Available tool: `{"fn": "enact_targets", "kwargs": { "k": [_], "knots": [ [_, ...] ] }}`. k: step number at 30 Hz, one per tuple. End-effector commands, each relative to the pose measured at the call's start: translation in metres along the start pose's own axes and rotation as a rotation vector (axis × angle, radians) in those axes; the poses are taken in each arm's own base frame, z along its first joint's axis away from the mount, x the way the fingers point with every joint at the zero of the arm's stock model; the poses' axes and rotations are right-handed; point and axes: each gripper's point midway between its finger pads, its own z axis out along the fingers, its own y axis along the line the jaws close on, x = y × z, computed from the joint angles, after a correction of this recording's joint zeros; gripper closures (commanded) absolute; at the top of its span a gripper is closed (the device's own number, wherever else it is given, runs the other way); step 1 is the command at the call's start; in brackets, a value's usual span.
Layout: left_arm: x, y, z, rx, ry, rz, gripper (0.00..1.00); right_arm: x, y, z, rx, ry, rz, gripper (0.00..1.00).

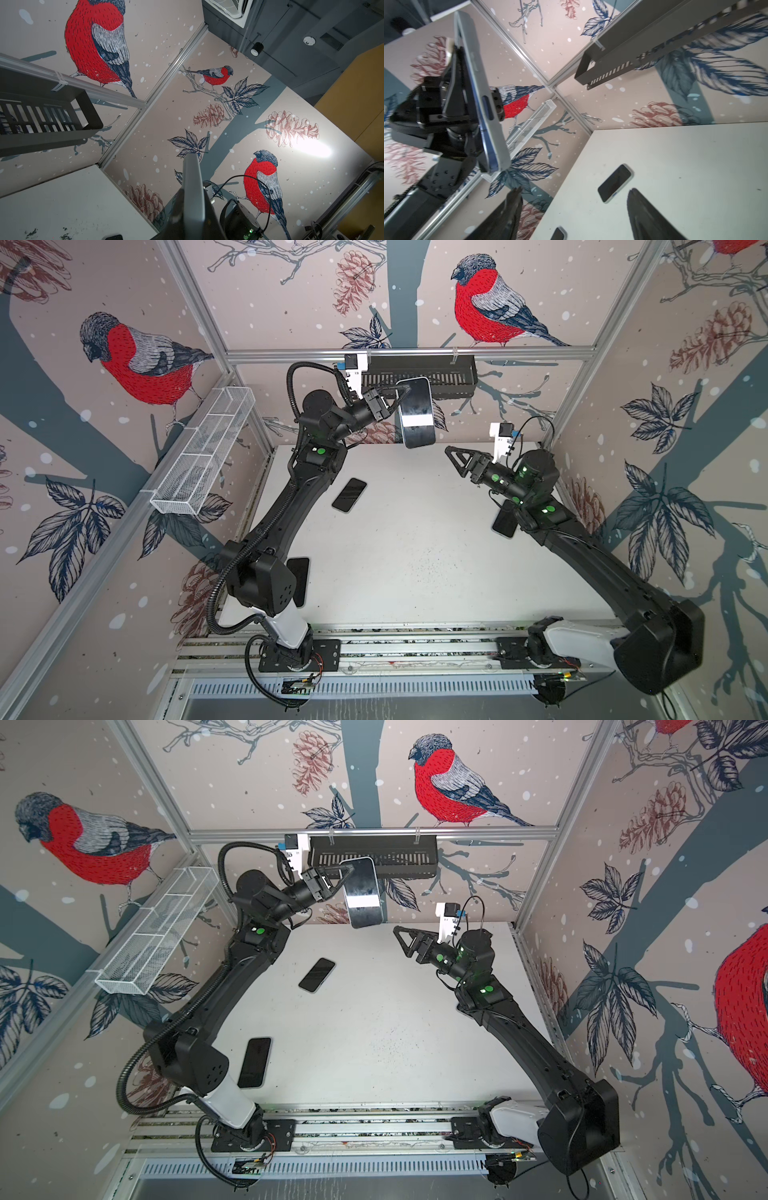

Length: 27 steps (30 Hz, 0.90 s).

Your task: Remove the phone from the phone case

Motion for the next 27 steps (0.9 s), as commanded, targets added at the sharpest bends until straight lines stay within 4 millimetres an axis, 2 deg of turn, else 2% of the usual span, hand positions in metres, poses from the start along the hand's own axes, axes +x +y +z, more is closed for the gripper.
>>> {"fn": "enact_targets", "kwargs": {
  "k": [1, 2, 6, 10, 17, 21, 27],
  "knots": [
    [-0.007, 0.006, -0.003, -0.022, -0.064, -0.069, 1.00, -0.009, 0.031, 0.003, -0.128, -0.024, 0.061, 0.19],
    [-0.003, 0.014, -0.005, -0.048, -0.069, -0.095, 1.00, 0.000, 0.022, 0.012, -0.115, 0.004, 0.086, 0.20],
    [0.014, 0.041, -0.014, -0.132, -0.076, -0.169, 1.00, 0.016, 0.008, 0.024, -0.091, 0.069, 0.146, 0.20],
    [0.028, 0.056, -0.022, -0.145, -0.094, -0.255, 1.00, 0.025, 0.012, 0.027, -0.129, 0.083, 0.190, 0.20],
    [0.030, 0.061, -0.026, -0.140, -0.121, -0.292, 1.00, 0.040, 0.017, 0.033, -0.164, 0.114, 0.232, 0.22],
    [0.029, 0.065, -0.031, -0.132, -0.145, -0.316, 1.00, 0.042, 0.017, 0.028, -0.169, 0.100, 0.252, 0.23],
    [0.026, 0.060, -0.033, -0.105, -0.159, -0.313, 1.00, 0.042, 0.014, 0.021, -0.167, 0.077, 0.279, 0.27]
  ]
}}
